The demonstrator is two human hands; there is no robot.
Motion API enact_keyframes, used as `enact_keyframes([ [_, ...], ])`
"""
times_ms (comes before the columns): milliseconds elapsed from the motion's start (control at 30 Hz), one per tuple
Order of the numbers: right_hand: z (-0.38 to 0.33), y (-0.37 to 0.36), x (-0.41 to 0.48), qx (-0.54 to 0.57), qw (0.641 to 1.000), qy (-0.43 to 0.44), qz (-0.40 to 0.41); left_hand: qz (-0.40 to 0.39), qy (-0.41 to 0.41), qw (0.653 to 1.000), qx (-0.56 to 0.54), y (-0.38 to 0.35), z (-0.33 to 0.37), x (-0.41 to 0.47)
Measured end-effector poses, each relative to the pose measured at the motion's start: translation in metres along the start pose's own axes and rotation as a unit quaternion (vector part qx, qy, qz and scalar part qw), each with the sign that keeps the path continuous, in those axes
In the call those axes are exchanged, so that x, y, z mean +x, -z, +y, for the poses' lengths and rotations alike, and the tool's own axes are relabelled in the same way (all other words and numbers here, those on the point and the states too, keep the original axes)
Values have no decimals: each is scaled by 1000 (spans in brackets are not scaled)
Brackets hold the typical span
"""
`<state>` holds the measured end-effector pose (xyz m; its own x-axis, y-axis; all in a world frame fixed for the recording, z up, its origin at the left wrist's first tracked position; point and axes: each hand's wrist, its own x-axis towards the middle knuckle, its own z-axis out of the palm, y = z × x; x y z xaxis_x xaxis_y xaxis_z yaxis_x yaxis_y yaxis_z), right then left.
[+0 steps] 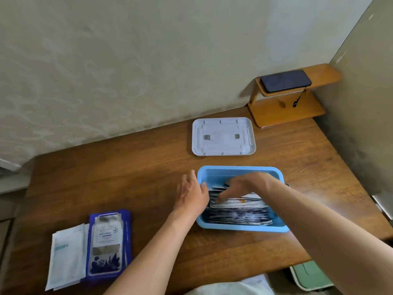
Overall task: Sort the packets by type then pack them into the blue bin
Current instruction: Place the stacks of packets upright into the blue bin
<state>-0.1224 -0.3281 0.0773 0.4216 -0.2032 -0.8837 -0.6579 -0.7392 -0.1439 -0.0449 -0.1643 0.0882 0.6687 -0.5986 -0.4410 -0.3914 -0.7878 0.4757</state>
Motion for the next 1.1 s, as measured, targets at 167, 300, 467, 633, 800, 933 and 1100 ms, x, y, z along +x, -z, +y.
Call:
enact_keyframes([
  [167, -3, 2, 3, 15, 1000, 11, -23, -11, 14, 999, -38, -12, -3, 7],
  [300, -4, 3, 0, 35, 998, 8, -60, 15, 9, 1000, -26, -18, -5, 6],
  [467, -2, -2, -2, 71, 994, -1, -85, 22, 17, 999, -34, -21, -5, 8],
  [633, -2, -9, -7, 68, 995, 9, -69, 18, 22, 999, -30, -22, -5, 10],
  [800, -3, -10, -12, 65, 996, 28, -46, 7, 27, 999, -33, -20, -6, 11],
  [933, -3, -7, -20, 60, 997, 39, -11, -5, 35, 999, -24, -14, -11, 10],
  [1100, -4, -2, -26, 47, 998, 36, 20, -2, 23, 1000, -10, -1, -16, 9],
])
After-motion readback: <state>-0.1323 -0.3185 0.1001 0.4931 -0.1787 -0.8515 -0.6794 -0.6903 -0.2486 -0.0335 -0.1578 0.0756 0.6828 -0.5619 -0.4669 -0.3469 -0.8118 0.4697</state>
